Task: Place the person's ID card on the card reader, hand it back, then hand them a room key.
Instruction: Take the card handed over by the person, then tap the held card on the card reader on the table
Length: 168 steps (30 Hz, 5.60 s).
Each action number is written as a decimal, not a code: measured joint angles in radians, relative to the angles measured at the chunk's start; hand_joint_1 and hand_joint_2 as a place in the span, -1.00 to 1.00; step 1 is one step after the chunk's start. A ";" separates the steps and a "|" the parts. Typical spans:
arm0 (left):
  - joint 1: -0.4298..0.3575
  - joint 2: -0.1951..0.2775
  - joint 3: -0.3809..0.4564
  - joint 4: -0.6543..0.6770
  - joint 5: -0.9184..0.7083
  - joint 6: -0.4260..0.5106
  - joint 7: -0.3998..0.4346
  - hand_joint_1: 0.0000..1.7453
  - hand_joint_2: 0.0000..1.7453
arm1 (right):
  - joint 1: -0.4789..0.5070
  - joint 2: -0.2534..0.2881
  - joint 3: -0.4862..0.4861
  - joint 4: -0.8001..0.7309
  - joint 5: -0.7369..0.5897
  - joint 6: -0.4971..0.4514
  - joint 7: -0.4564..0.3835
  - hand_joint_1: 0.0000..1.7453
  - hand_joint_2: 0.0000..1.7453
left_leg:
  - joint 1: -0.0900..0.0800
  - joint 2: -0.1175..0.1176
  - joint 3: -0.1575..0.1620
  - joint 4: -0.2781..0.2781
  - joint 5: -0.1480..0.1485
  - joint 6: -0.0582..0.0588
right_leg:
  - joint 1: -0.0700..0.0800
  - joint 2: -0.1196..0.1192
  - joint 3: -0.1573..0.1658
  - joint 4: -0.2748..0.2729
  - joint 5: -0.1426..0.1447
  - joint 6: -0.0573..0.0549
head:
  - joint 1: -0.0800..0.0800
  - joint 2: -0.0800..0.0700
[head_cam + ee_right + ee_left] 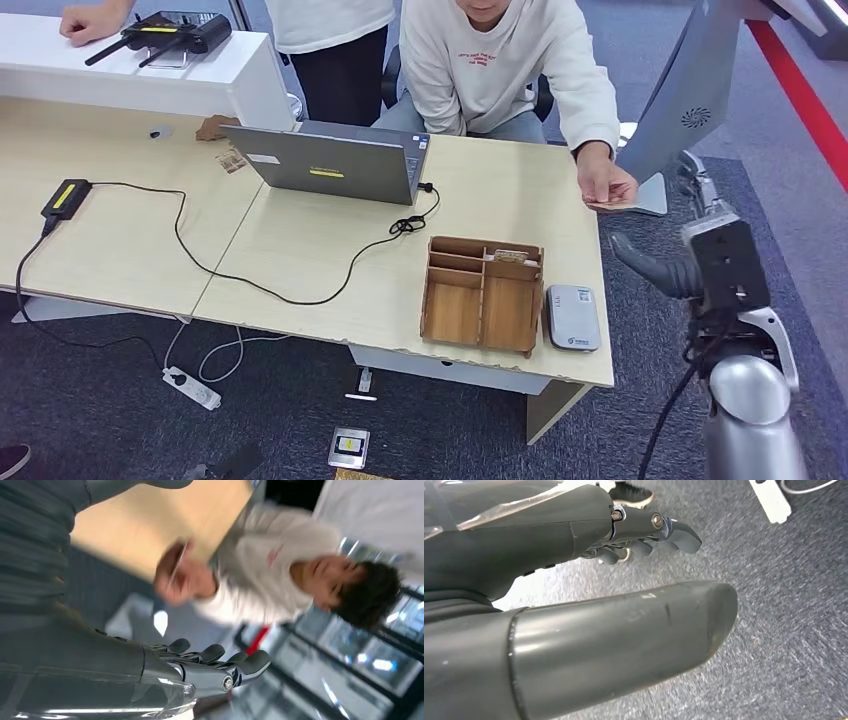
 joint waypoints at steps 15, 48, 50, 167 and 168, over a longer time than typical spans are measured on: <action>-0.039 -0.004 -0.029 -0.021 -0.051 -0.014 0.000 -1.00 -1.00 | -0.042 -0.045 0.007 0.046 0.572 -0.177 -0.154 -1.00 1.00 | 0.000 0.000 0.000 0.000 0.000 0.000 | 0.000 0.000 0.000 0.000 0.000 0.000 | 0.000 0.000; -0.032 -0.011 -0.051 -0.023 0.049 -0.024 -0.012 -1.00 -1.00 | -0.338 -0.005 0.155 0.657 0.556 -0.319 -0.251 1.00 1.00 | 0.000 0.000 -0.001 0.000 0.000 0.000 | 0.000 -0.001 0.000 0.000 0.000 0.000 | 0.000 0.000; -0.034 -0.011 -0.055 -0.023 0.050 -0.028 -0.012 -1.00 -1.00 | -0.338 -0.005 0.157 0.664 0.552 -0.314 -0.249 1.00 1.00 | 0.000 0.000 -0.001 0.000 0.000 0.000 | 0.000 -0.001 0.000 0.000 0.000 0.000 | 0.000 0.000; -0.071 0.016 -0.145 -0.004 0.126 -0.002 0.021 -1.00 -1.00 | -0.112 -0.013 0.298 0.780 0.347 -0.071 -0.117 1.00 1.00 | 0.000 0.000 -0.001 0.000 0.000 0.000 | 0.000 -0.001 0.000 0.000 0.000 0.000 | 0.000 0.000; -0.071 0.016 -0.145 -0.004 0.126 -0.002 0.021 -1.00 -1.00 | -0.112 -0.012 0.298 0.781 0.346 -0.071 -0.117 1.00 1.00 | 0.000 0.000 -0.001 0.000 0.000 0.000 | 0.000 -0.001 0.000 0.000 0.000 0.000 | 0.000 0.000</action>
